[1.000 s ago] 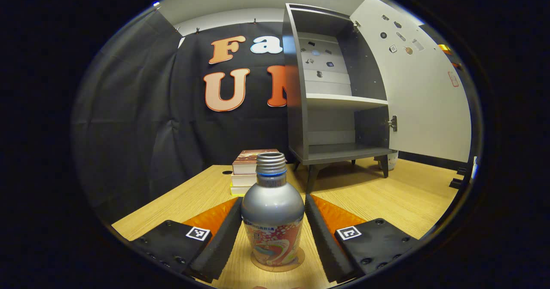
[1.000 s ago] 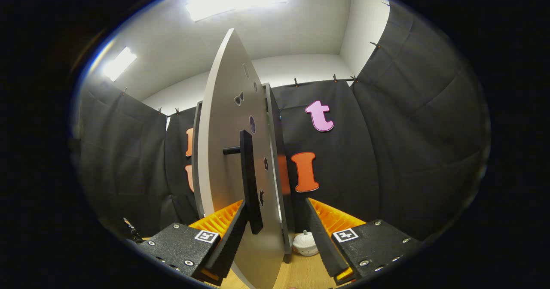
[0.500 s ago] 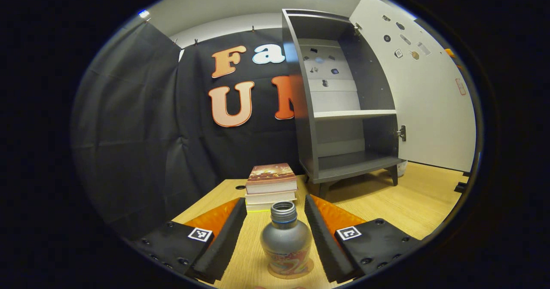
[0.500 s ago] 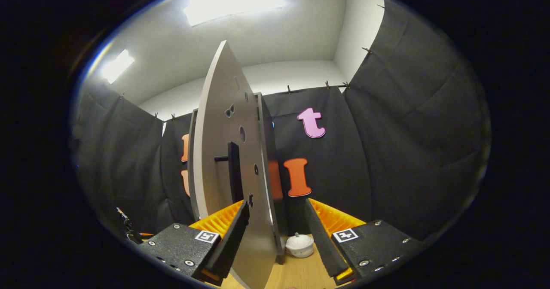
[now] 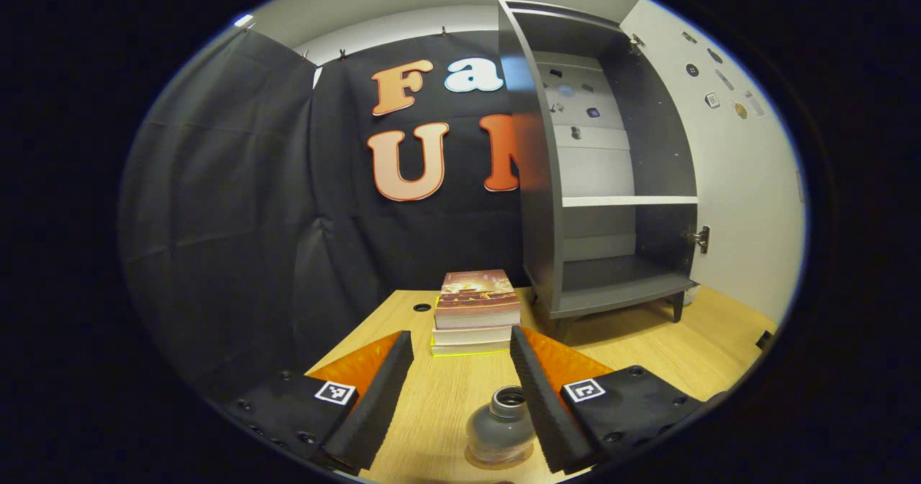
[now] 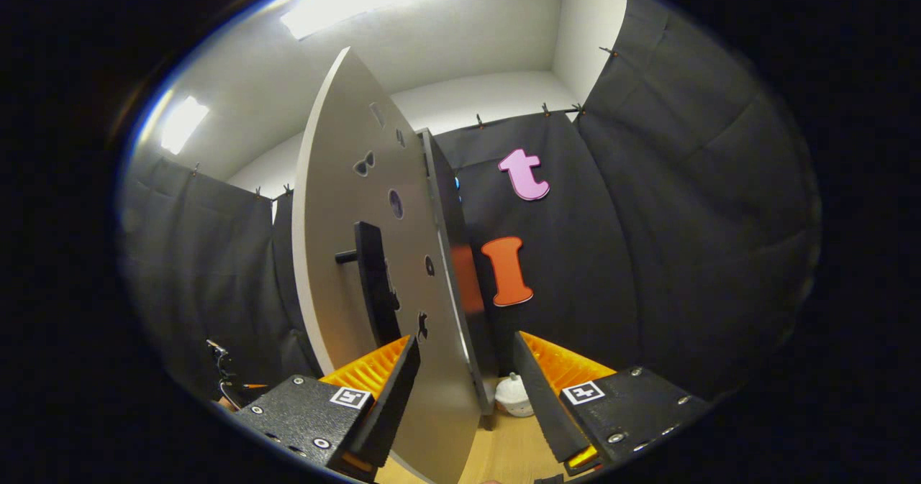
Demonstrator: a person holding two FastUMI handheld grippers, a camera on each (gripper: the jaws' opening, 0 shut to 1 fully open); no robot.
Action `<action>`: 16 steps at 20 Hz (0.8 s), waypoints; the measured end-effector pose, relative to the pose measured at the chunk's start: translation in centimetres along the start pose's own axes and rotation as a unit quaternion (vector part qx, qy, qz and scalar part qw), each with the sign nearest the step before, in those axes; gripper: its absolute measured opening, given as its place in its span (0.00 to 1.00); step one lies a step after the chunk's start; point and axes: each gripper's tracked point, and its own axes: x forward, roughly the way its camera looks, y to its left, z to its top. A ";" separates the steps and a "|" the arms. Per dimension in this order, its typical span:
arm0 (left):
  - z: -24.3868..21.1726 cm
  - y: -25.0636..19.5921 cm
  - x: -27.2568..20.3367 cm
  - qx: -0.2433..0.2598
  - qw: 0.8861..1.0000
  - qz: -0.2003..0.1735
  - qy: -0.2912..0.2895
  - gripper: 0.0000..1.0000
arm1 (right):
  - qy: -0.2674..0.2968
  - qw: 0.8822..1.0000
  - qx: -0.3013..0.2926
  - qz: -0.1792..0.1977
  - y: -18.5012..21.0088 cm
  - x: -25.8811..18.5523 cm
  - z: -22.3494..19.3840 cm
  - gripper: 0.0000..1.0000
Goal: Open the cabinet door with the right hand, grasp the bottle in the cabinet with the left hand and place it on the coaster, then close the cabinet door with the right hand.
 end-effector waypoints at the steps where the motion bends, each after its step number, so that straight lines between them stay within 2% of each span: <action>1: 0.7 0.2 0.1 0.002 1.000 0.003 -0.002 0.90 | -0.001 1.000 -0.006 0.002 0.1 0.2 0.2 0.82; 4: 2.6 0.5 0.5 -0.008 1.000 0.001 -0.016 0.89 | -0.009 1.000 -0.011 0.016 0.5 -0.2 0.3 0.80; 6: 3.5 0.5 0.8 -0.012 1.000 -0.002 -0.023 0.90 | -0.009 0.999 -0.018 0.033 1.5 -0.5 0.2 0.73; 9: 5.3 0.0 1.1 -0.015 0.999 -0.015 -0.038 0.89 | -0.012 0.998 -0.040 0.049 2.8 -0.6 0.3 0.70; 13: 7.4 -1.1 0.9 -0.026 0.997 -0.043 -0.055 0.89 | -0.015 0.995 -0.043 0.085 5.3 -0.2 0.1 0.70; 16: 8.7 -2.5 0.5 -0.053 0.993 -0.084 -0.063 0.89 | -0.014 0.992 -0.028 0.119 7.7 0.1 -0.7 0.70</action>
